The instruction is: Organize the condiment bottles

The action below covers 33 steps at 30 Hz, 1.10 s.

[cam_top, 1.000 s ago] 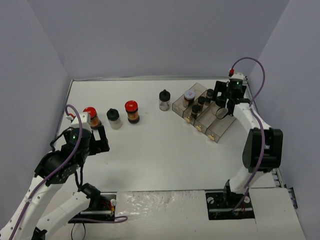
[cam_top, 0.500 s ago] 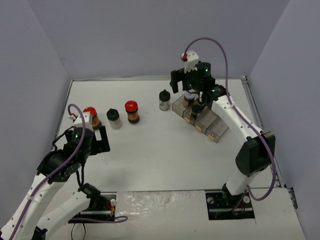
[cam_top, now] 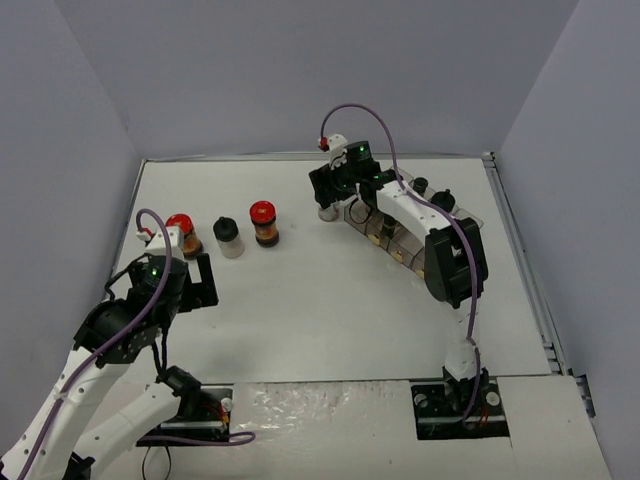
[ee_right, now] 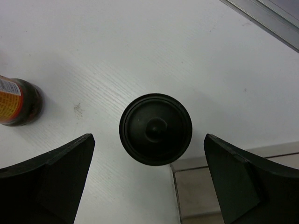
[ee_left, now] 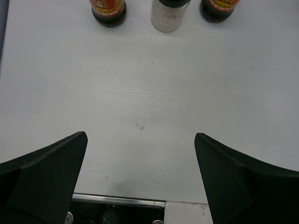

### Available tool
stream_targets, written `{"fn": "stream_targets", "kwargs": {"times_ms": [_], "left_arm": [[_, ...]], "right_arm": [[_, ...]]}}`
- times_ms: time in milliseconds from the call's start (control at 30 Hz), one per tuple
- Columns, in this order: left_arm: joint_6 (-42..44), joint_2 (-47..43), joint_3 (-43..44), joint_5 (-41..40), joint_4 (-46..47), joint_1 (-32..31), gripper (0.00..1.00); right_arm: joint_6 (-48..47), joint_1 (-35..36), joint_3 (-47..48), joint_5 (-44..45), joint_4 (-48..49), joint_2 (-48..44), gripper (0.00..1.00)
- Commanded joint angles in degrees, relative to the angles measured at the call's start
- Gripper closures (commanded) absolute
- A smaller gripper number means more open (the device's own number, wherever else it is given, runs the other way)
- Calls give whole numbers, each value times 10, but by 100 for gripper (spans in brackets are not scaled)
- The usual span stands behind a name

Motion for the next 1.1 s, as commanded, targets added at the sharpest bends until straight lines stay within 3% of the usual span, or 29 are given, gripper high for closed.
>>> {"fn": "stream_targets", "kwargs": {"times_ms": [0, 200, 367, 500, 600, 800, 833, 1067], "left_arm": [[-4, 7, 30, -24, 4, 4, 3], [-3, 16, 37, -31, 1, 5, 3], [-9, 17, 37, -33, 0, 5, 3], [-10, 19, 36, -35, 0, 5, 3], [-11, 20, 35, -35, 3, 6, 3], [-8, 23, 30, -28, 19, 6, 3], [-7, 24, 30, -27, 22, 6, 3], [6, 38, 26, -15, 55, 6, 3]], "right_arm": [[-12, 5, 57, -21, 29, 17, 0], [-8, 7, 88, -17, 30, 64, 1], [-3, 6, 110, -19, 30, 85, 8], [-2, 6, 111, -13, 30, 83, 30], [-2, 7, 106, -12, 30, 74, 55], [3, 12, 79, 3, 31, 6, 96], [7, 13, 74, 6, 31, -10, 100], [50, 9, -1, 87, 32, -162, 100]]}}
